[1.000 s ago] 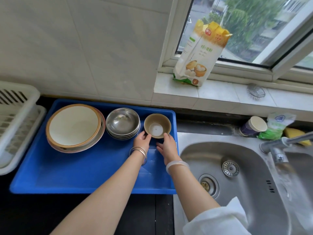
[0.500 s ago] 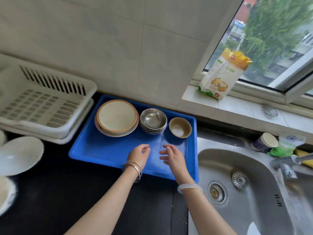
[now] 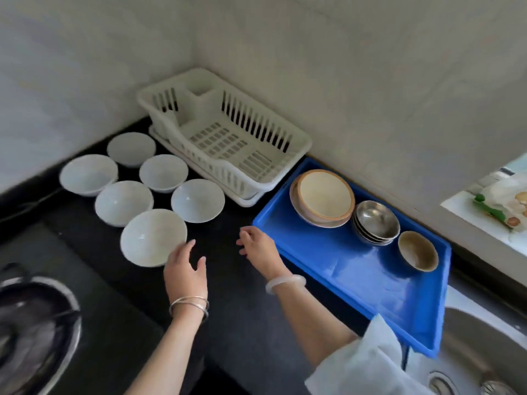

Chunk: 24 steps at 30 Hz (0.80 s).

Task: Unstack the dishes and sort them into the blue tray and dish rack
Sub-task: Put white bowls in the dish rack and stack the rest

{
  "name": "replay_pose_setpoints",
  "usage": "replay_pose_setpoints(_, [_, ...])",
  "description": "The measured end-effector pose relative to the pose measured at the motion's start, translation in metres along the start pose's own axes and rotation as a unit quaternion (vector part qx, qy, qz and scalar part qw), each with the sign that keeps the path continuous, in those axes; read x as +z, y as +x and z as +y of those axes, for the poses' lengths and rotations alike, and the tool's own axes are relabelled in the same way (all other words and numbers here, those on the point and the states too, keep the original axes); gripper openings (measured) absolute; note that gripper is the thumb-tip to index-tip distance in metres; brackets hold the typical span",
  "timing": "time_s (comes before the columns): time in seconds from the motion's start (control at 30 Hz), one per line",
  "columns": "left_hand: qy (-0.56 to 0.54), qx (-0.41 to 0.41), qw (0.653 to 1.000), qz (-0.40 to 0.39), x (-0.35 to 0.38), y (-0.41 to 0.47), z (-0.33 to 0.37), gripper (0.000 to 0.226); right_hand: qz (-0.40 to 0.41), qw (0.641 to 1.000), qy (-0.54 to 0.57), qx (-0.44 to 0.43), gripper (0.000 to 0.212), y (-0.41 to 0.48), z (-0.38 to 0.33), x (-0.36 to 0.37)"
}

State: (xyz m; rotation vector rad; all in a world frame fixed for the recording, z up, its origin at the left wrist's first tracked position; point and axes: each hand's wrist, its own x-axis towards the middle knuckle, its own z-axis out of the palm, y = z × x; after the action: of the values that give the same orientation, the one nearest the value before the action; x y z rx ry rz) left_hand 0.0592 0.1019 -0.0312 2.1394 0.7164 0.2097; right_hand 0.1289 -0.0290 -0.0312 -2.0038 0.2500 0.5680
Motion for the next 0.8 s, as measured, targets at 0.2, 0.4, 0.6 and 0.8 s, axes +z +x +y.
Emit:
replay_pose_setpoints(0.2, [-0.021,-0.115,0.988,0.102,-0.038,0.036,-0.047,0.058,-0.039,0.996,-0.010,0.083,0.050,0.055,-0.039,0.052])
replay_pose_setpoints(0.4, [-0.218,-0.198,0.955,0.043,-0.046,0.053,-0.070,0.062,-0.016,0.972,0.181,0.146,0.036,0.075,-0.052,0.070])
replay_pose_setpoints(0.6, [-0.280,-0.212,0.936,0.028,-0.047,0.059,-0.079,0.054,0.061,0.947,0.276,0.151,0.042,0.067,-0.060,0.067])
replay_pose_setpoints(0.8, [-0.302,-0.210,0.930,0.002,-0.048,0.063,-0.089,0.053,0.067,0.966,0.237,0.079,0.032,0.040,-0.060,0.060])
